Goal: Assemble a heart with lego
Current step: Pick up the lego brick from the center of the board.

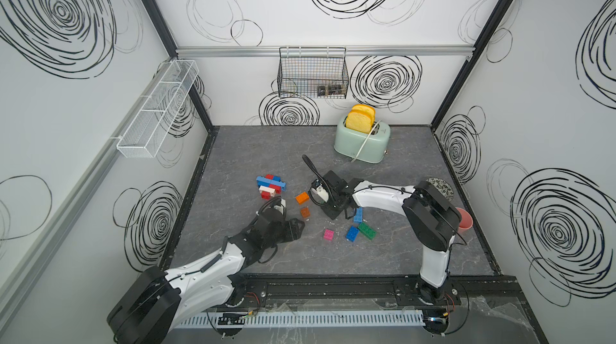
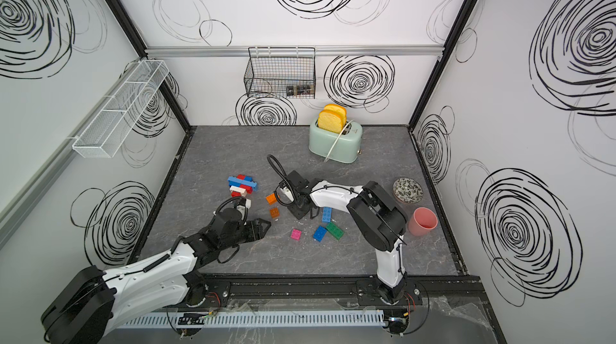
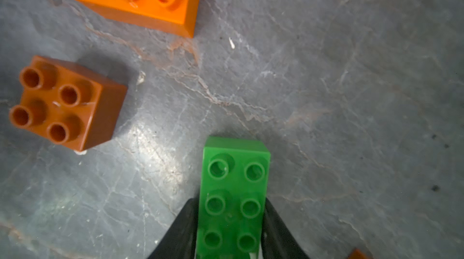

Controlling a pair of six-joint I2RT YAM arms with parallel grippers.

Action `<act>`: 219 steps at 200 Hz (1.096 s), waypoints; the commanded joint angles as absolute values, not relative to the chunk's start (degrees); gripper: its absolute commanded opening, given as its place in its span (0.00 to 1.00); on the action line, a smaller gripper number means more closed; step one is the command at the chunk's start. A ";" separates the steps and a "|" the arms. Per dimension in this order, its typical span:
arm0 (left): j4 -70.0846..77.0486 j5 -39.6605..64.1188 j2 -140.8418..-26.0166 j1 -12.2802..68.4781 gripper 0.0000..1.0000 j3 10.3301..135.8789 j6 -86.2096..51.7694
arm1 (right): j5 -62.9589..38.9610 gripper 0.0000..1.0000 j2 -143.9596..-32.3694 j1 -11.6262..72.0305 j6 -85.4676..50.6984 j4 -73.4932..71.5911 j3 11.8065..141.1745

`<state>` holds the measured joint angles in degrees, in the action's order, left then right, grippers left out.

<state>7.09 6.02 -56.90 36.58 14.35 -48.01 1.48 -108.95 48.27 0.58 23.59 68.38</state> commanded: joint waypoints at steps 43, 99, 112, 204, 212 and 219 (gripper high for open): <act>9.68 6.07 -56.86 35.95 0.68 13.43 -48.34 | 1.35 0.43 -109.76 48.52 1.32 26.06 71.76; 9.95 6.15 -57.53 35.86 0.68 13.40 -48.08 | 1.05 0.40 -111.17 48.60 2.01 27.02 72.25; 10.13 6.15 -57.50 35.90 0.68 13.27 -48.08 | 1.05 0.38 -111.31 48.60 2.28 27.12 72.25; 9.32 7.80 -56.18 34.42 0.68 13.19 -47.62 | -1.80 0.29 -101.57 49.38 10.75 26.12 68.19; 9.31 8.04 -56.01 34.32 0.68 13.29 -47.46 | -3.22 0.29 -99.66 49.52 12.17 26.21 67.20; 9.34 8.21 -56.03 34.28 0.68 13.19 -47.46 | -4.46 0.29 -98.23 49.73 13.40 26.73 66.45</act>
<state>7.84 7.07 -56.86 34.94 13.50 -47.99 -0.30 -105.41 48.66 7.42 25.34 68.36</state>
